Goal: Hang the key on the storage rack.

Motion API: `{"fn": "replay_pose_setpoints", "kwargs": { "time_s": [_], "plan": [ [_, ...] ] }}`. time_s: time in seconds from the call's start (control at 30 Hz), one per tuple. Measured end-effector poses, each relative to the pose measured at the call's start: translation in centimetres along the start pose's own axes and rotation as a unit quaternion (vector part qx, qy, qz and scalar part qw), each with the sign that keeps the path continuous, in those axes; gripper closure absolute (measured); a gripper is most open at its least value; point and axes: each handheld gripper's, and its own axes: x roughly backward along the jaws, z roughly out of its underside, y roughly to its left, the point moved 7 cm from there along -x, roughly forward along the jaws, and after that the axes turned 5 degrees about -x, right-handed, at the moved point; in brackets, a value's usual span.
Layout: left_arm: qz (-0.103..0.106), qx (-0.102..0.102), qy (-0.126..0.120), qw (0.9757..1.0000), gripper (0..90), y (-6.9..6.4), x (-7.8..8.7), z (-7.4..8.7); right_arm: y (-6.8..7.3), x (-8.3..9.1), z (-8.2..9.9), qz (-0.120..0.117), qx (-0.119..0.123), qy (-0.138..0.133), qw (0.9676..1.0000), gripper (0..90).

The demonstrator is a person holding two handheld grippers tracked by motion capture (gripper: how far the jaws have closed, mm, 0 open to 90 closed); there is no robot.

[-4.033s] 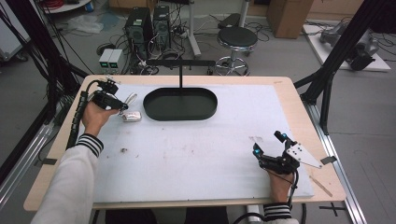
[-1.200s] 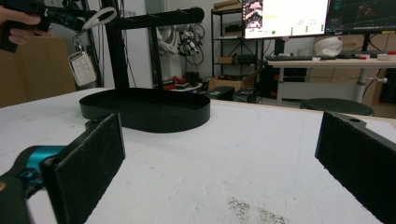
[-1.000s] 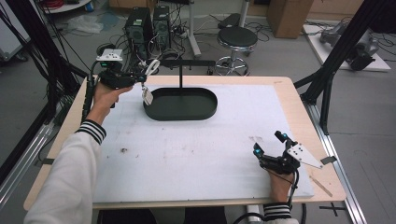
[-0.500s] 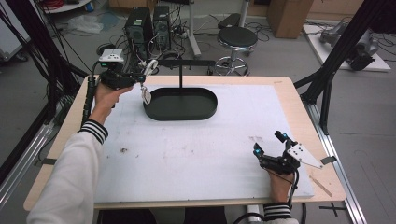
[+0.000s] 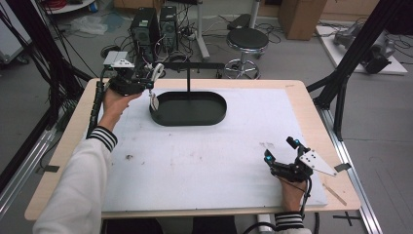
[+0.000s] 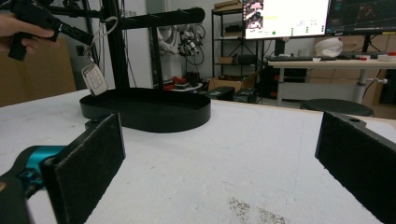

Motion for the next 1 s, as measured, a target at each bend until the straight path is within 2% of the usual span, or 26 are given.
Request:
{"fn": "replay_pose_setpoints", "kwargs": {
  "time_s": [0.13,0.2,0.33,0.4,0.47,0.57,0.67,0.73,0.87,0.93,1.0],
  "plan": [
    [-0.007,-0.002,0.009,0.9999,73.9,-0.1,-0.5,0.3,0.0,0.0,0.0,-0.001,-0.002,0.0,1.0,0.4],
    [-0.015,-0.01,0.012,0.9998,73.8,-0.1,-0.8,0.5,0.0,0.0,0.0,0.001,-0.002,0.001,1.0,0.4],
    [-0.029,-0.012,0.0,0.9995,73.8,-0.3,-1.2,0.8,0.0,0.0,0.0,-0.001,-0.003,0.0,1.0,0.4],
    [-0.029,-0.003,-0.005,0.9996,73.7,-0.4,-1.3,0.9,0.0,0.0,0.0,0.0,-0.002,0.0,1.0,0.4],
    [-0.035,-0.007,-0.001,0.9993,73.6,-0.4,-1.5,0.9,0.0,0.0,0.0,-0.001,-0.001,0.0,1.0,0.4],
    [-0.038,-0.002,0.0,0.9993,73.4,-0.5,-1.7,0.9,0.0,0.0,0.0,-0.001,-0.006,0.0,1.0,0.4],
    [-0.046,-0.017,0.011,0.9987,72.8,-0.6,-1.9,1.2,0.1,0.0,0.0,-0.001,-0.007,0.0,1.0,0.4],
    [-0.048,-0.029,0.01,0.9984,72.7,-0.6,-2.0,1.2,0.0,0.0,0.0,0.0,-0.006,0.0,1.0,0.4],
    [-0.048,-0.03,0.011,0.9983,72.3,-0.8,-2.3,1.3,0.0,0.0,0.0,0.0,-0.007,0.0,1.0,0.5],
    [-0.047,-0.029,0.007,0.9984,72.0,-0.9,-2.4,1.3,0.1,0.0,0.0,-0.001,-0.007,0.0,1.0,0.5],
    [-0.043,-0.016,0.004,0.9989,70.5,-0.9,-2.4,1.4,0.0,0.0,0.0,-0.001,-0.007,0.0,1.0,0.4]
  ]
}}
